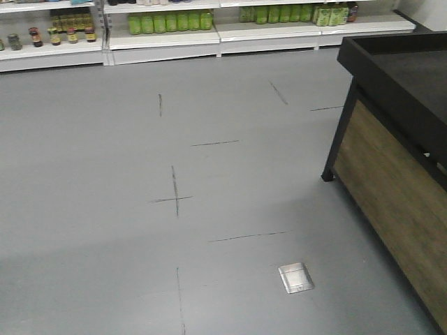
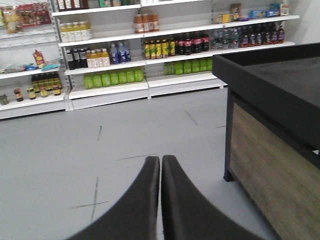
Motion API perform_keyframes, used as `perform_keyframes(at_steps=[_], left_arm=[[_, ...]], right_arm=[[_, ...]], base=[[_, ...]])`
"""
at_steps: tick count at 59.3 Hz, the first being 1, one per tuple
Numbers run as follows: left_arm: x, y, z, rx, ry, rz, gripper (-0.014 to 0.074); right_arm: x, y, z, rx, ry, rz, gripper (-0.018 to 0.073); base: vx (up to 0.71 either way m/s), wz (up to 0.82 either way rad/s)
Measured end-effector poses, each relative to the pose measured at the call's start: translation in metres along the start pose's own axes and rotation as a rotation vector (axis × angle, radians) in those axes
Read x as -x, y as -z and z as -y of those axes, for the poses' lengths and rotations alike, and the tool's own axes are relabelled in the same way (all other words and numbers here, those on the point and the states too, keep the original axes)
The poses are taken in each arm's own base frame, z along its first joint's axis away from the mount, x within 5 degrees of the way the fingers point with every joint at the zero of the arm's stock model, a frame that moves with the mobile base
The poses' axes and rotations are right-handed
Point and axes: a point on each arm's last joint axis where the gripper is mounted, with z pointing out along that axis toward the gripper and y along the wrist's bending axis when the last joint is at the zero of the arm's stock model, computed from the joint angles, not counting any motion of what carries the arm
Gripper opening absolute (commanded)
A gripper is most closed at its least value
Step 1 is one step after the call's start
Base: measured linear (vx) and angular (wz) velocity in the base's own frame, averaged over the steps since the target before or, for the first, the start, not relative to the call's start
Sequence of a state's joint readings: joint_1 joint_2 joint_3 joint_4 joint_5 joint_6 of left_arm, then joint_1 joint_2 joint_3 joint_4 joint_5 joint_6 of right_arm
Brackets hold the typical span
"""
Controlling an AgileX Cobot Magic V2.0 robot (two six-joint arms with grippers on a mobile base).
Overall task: Pick three apples into basket with both arms
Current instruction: 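Turn the base and approach the light-blue basket on the fruit table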
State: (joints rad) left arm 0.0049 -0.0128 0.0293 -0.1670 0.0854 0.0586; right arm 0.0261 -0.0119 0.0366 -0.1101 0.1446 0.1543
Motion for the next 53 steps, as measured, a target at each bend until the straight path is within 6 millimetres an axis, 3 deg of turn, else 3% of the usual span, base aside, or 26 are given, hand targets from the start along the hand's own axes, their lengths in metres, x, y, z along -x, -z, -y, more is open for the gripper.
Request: perform_keyframes(at_steps=[53], left_arm=[[0.0000,0.0000,0.0000,0.000,0.000,0.000,-0.0006]], right_arm=[[0.0000,0.0000,0.0000,0.000,0.001,0.000,-0.0005]], base=[[0.12,-0.46]])
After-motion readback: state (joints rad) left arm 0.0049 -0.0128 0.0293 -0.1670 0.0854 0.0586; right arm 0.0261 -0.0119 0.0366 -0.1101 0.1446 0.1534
